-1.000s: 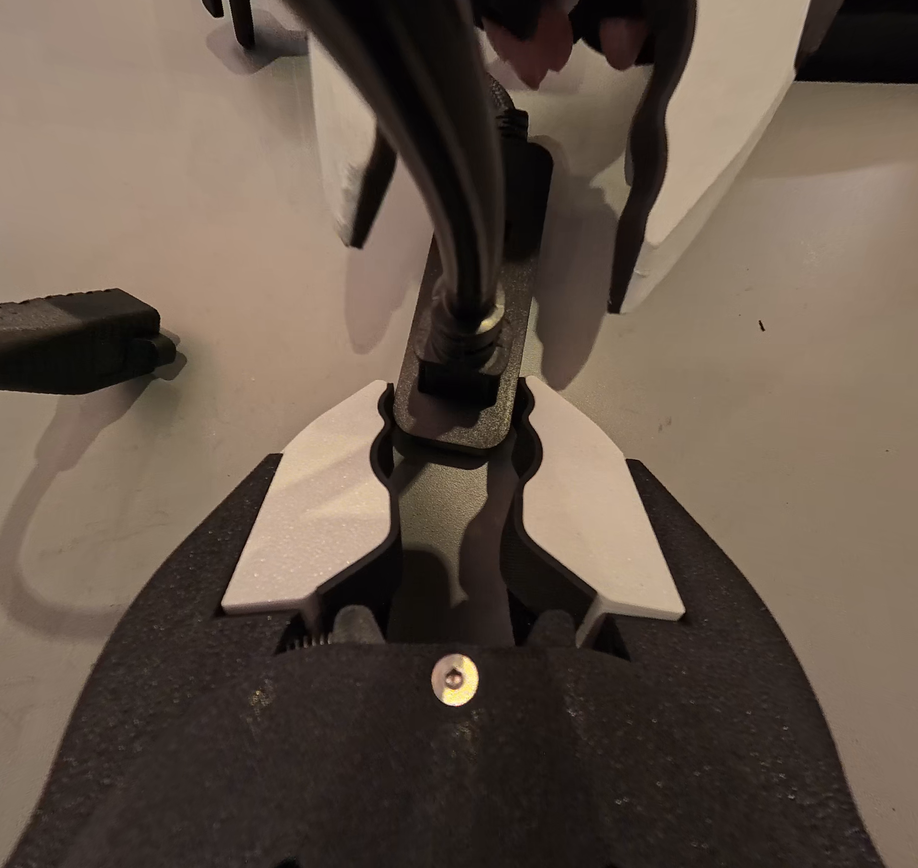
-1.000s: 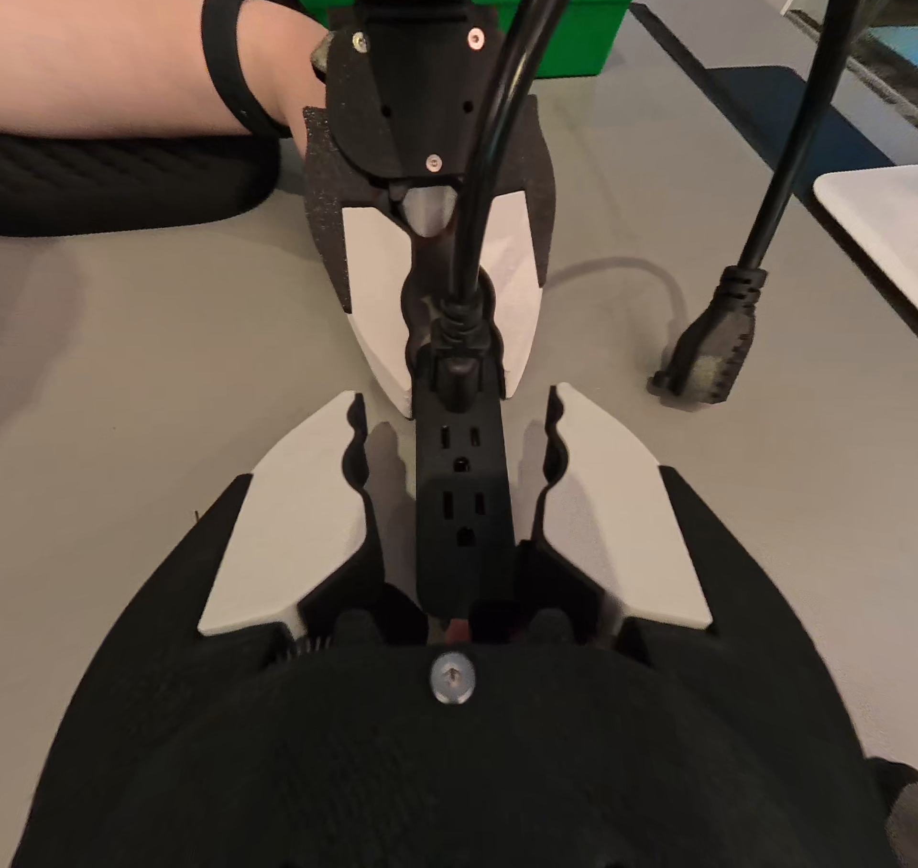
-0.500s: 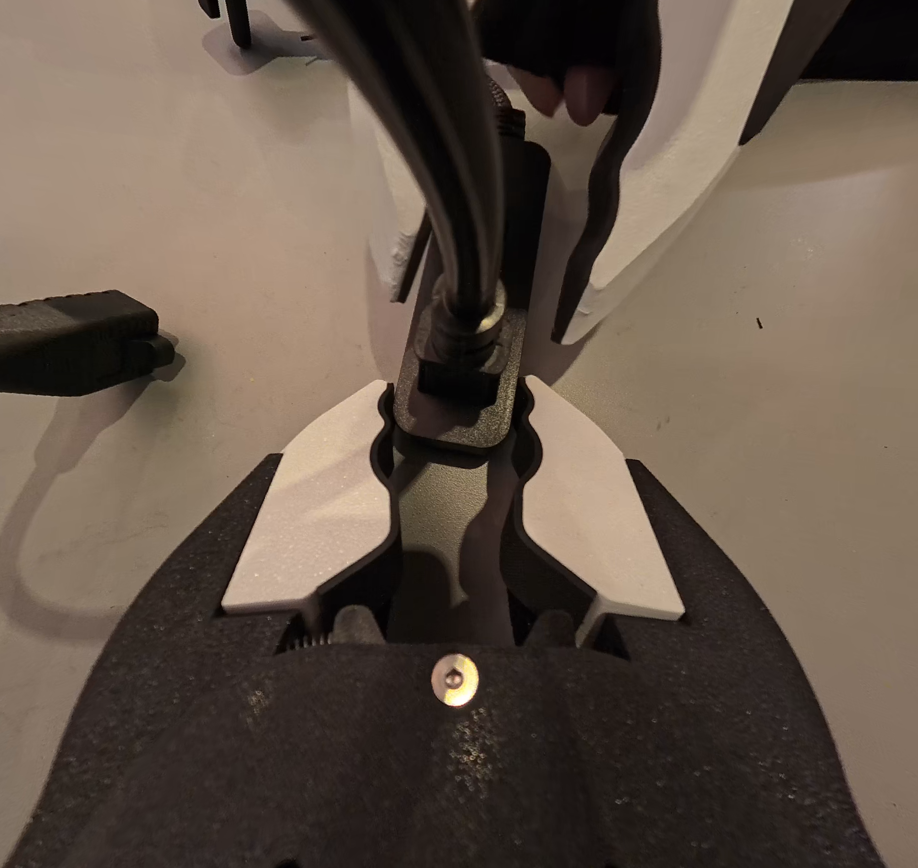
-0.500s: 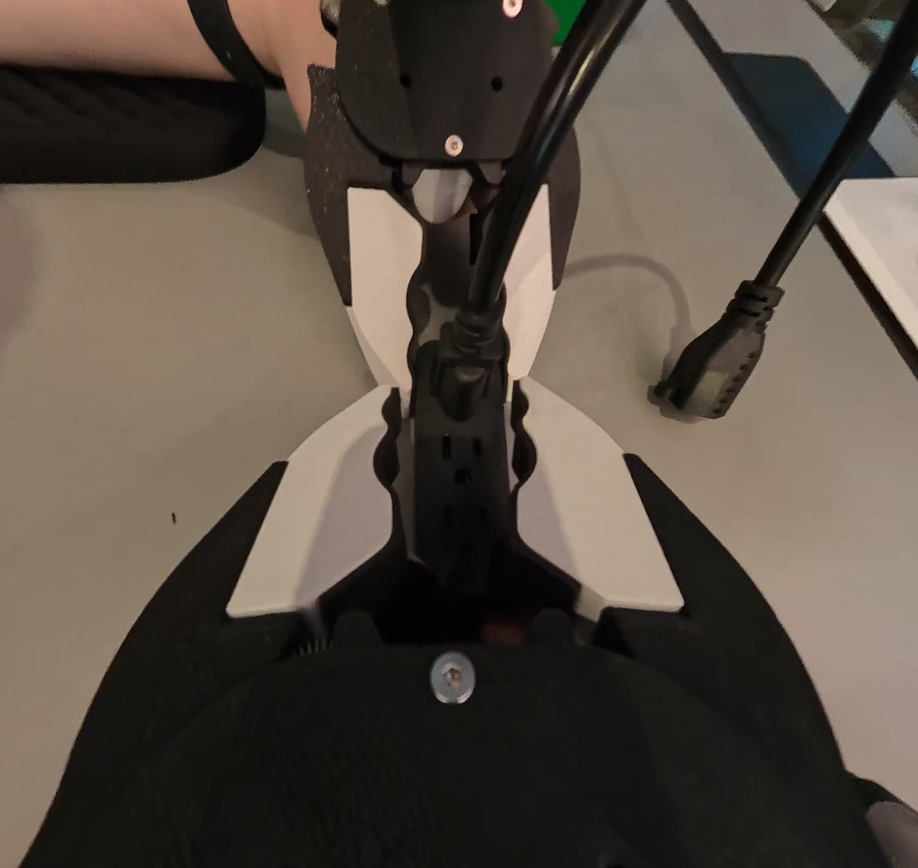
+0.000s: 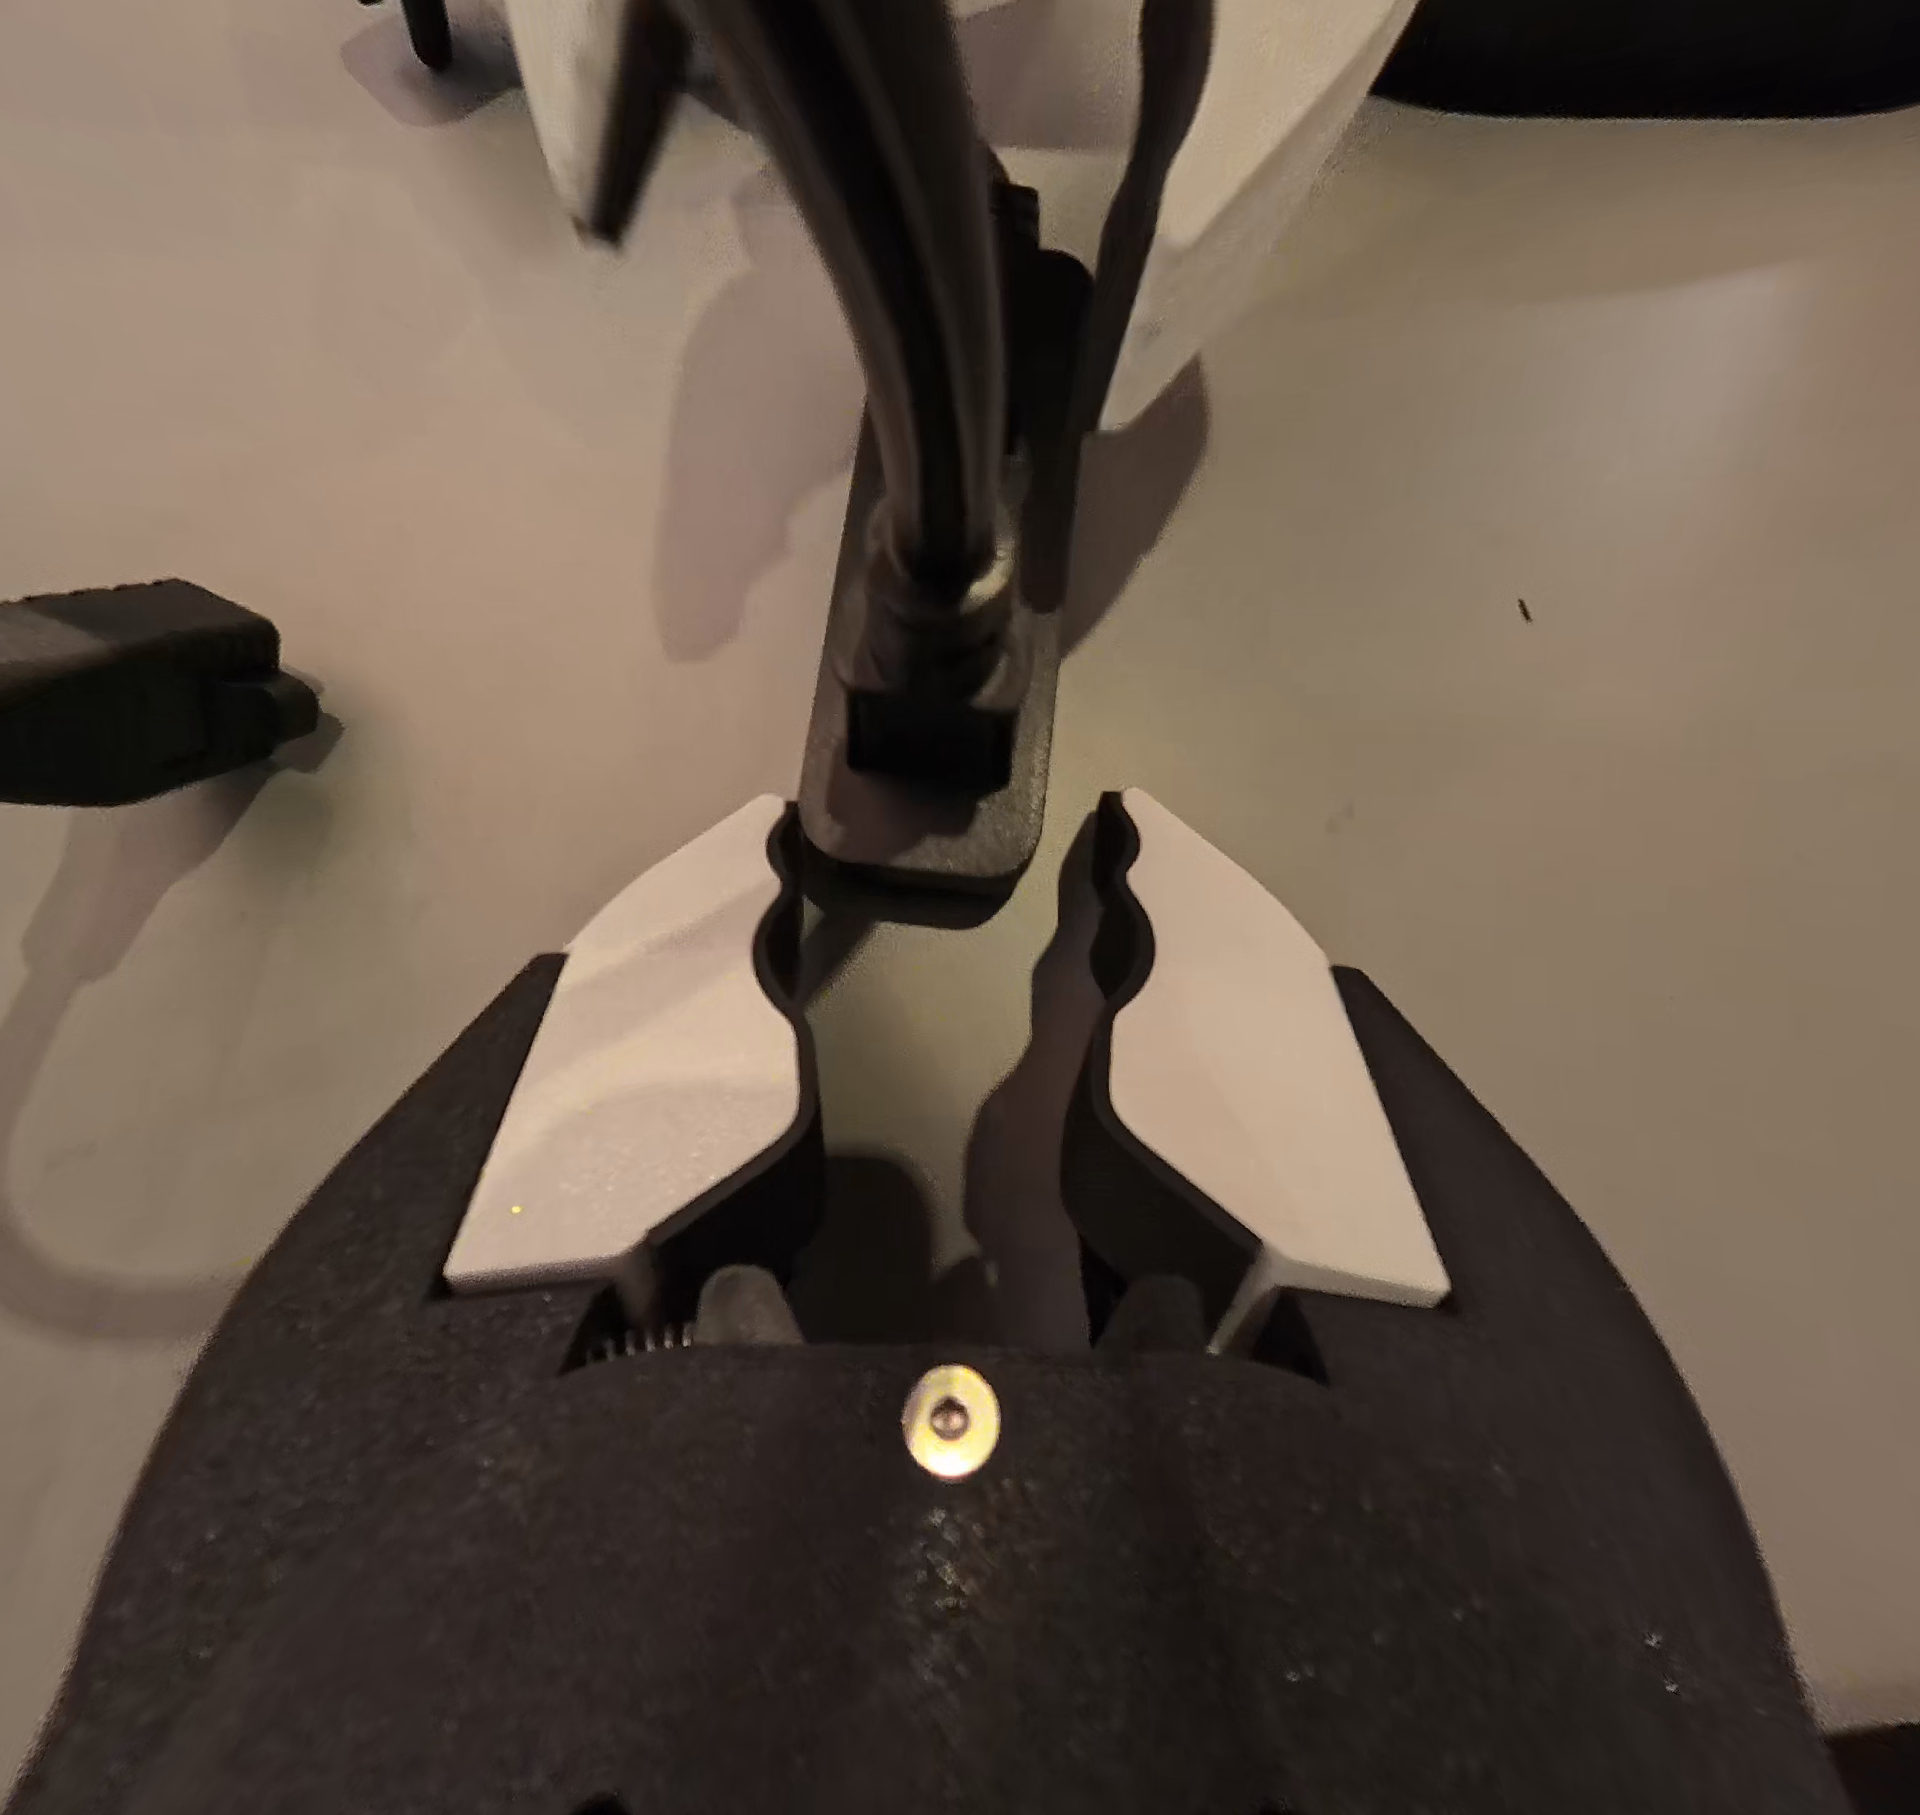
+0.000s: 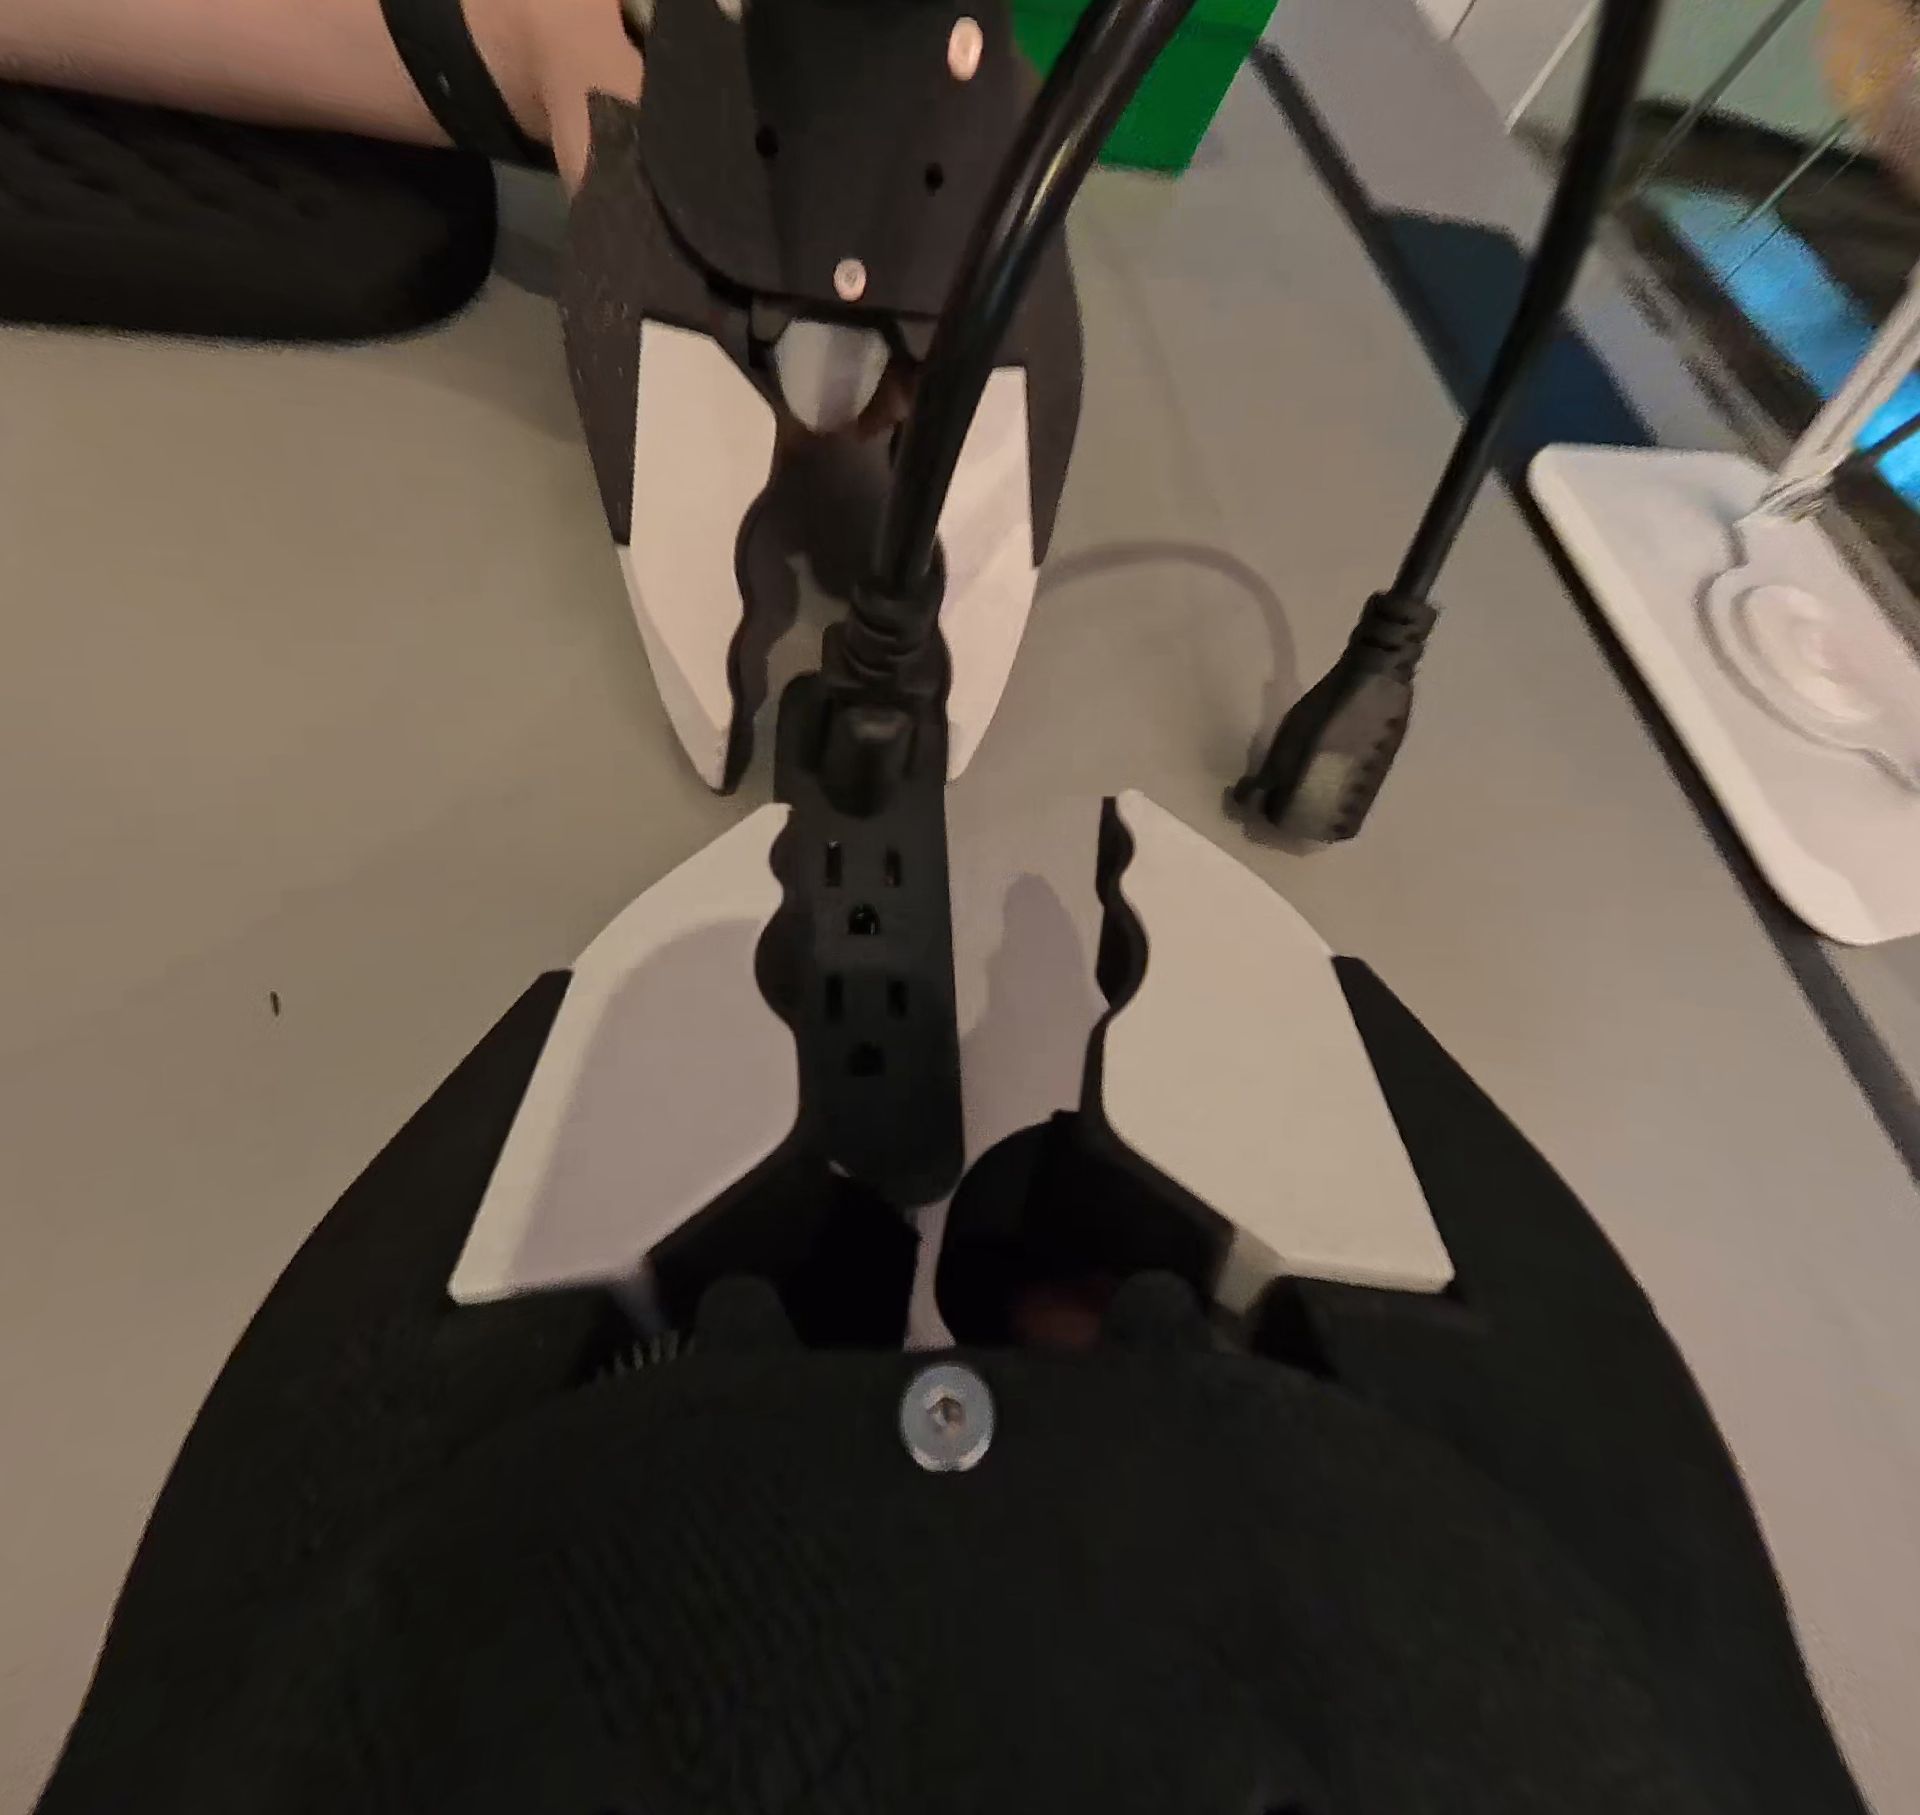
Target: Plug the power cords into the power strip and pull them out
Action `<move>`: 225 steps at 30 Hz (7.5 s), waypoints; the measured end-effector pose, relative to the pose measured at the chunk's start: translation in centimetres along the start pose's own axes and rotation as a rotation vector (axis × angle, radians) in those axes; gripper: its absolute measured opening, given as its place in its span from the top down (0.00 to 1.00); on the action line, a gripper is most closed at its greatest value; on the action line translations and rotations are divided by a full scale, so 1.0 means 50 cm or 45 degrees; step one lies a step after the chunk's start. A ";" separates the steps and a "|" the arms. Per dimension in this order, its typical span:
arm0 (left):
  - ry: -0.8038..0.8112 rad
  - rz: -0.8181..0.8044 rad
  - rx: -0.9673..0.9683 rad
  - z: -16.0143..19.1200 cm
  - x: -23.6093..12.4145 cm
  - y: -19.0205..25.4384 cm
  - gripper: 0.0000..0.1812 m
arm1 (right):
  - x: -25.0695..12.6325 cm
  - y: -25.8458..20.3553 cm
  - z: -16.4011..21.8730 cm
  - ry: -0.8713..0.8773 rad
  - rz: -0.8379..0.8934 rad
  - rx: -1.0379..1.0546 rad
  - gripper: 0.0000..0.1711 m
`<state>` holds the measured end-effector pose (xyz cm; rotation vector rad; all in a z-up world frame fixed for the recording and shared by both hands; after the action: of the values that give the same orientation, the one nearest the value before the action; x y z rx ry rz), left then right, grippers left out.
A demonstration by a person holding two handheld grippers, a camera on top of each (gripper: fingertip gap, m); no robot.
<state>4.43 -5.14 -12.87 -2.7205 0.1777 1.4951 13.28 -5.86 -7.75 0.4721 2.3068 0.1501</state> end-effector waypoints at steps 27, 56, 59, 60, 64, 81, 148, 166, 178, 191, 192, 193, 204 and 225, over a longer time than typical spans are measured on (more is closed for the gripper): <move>0.131 0.105 -0.107 -0.017 -0.049 0.005 0.82 | -0.094 0.067 -0.077 0.588 0.041 0.549 0.36; 0.868 -0.070 -0.111 -0.083 -0.284 -0.009 0.85 | -0.036 -0.095 -0.148 0.281 -0.114 0.011 0.18; 0.846 -0.058 -0.069 -0.089 -0.278 0.001 0.83 | -0.032 -0.111 -0.149 0.227 -0.132 -0.037 0.19; 0.851 -0.057 -0.043 -0.092 -0.281 0.007 0.83 | -0.029 -0.114 -0.150 0.209 -0.119 -0.062 0.18; 0.853 -0.009 0.048 -0.101 -0.294 0.033 0.81 | -0.021 -0.183 -0.132 0.084 -0.330 -0.274 0.19; 0.735 -0.046 -0.014 -0.066 -0.260 0.000 0.83 | 0.136 -0.258 -0.058 -0.249 -0.622 -0.153 0.20; 0.671 -0.576 -0.221 -0.060 -0.263 -0.080 0.87 | -0.012 -0.174 -0.163 0.221 -0.266 -0.054 0.71; 0.498 -0.295 -0.227 -0.042 -0.179 -0.066 0.87 | -0.088 -0.063 -0.043 0.331 -0.523 0.378 0.93; 0.293 -0.192 -0.205 -0.027 -0.126 -0.053 0.87 | -0.068 0.093 0.098 0.237 -0.103 0.950 0.85; 0.183 -0.010 -0.152 0.003 -0.102 -0.029 0.80 | -0.009 -0.041 -0.017 0.277 -0.469 0.350 0.85; 0.171 -0.001 -0.133 0.004 -0.098 -0.025 0.80 | -0.001 -0.035 -0.017 0.250 -0.385 0.325 0.81; 0.157 0.005 -0.114 0.004 -0.094 -0.021 0.79 | 0.005 -0.027 -0.018 0.228 -0.303 0.317 0.77; -0.037 -0.059 -0.027 0.006 -0.026 -0.007 0.70 | 0.050 -0.023 -0.023 0.179 -0.260 0.290 0.86; 0.008 -0.056 -0.032 0.004 -0.005 -0.011 0.77 | 0.074 -0.027 -0.017 0.050 -0.119 0.243 0.85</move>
<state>4.17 -4.57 -12.79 -2.7300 0.0993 1.4879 9.92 -5.68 -9.97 0.4590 2.3878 -0.1088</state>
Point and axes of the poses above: each gripper's, where its closed fingertips meet, x out along the fingers, z out of its underside, y = z × x across the jaws, the point moved 4 cm from there along -x, back along the fingers, and after that the axes turned 13 degrees about -y, right-handed, at the moved point
